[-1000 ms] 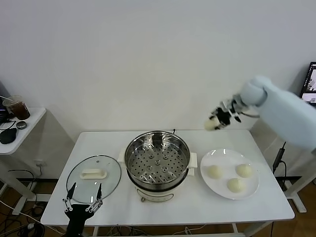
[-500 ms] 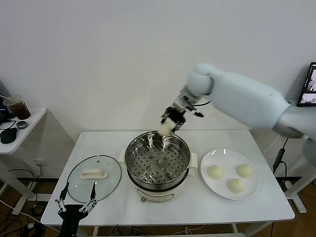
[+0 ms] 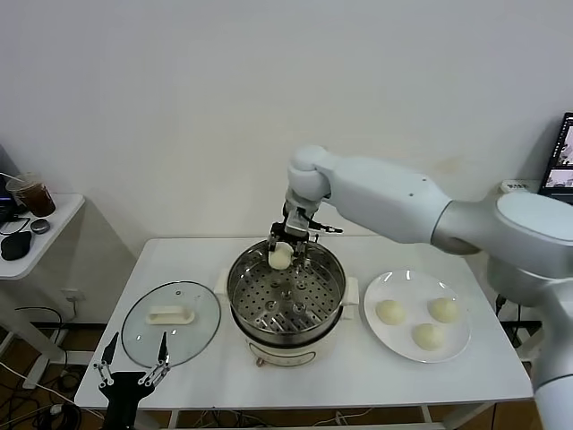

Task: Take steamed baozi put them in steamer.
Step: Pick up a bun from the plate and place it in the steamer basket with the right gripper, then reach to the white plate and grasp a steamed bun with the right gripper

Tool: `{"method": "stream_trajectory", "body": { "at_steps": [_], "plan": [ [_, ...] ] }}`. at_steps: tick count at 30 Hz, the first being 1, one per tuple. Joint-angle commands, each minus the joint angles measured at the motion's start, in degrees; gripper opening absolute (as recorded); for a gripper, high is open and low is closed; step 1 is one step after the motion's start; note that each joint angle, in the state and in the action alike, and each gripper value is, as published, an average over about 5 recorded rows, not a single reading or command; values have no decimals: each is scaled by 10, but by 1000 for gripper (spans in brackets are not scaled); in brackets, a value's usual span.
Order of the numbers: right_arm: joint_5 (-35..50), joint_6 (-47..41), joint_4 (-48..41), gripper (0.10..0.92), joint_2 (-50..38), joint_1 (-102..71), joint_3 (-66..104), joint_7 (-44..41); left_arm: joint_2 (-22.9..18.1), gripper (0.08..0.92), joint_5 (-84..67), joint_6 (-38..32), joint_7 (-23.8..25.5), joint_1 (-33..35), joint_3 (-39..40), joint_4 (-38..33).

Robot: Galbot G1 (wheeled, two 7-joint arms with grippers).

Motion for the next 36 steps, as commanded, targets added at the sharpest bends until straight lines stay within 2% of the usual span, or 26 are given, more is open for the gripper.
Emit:
{"method": "stream_trajectory", "body": {
  "at_steps": [1, 12, 19, 23, 26, 30, 36],
  "plan": [
    [-87, 66, -40, 510, 25, -27, 5, 13, -3, 823, 2, -3, -1, 0, -2, 4],
    [-130, 95, -80, 559, 38, -56, 32, 32, -4, 823, 4, -12, -3, 3, -6, 12],
    [-128, 103, -84, 730, 42, -57, 38, 43, -7, 823, 6, -13, -9, 1, -7, 13],
    [-54, 77, -39, 810, 16, -21, 30, 27, -5, 823, 5, -13, -10, 0, -9, 10],
    [72, 3, 43, 821, -34, 46, -5, -6, -3, 823, 3, -12, -11, -1, -9, 9],
    [208, -159, 166, 823, -139, 127, -49, -62, 1, 823, -3, -1, -23, -1, -8, 3],
    [263, -390, 252, 823, -288, 182, -83, -78, 12, 823, -15, 18, -30, -3, -8, -12]
  ]
}}
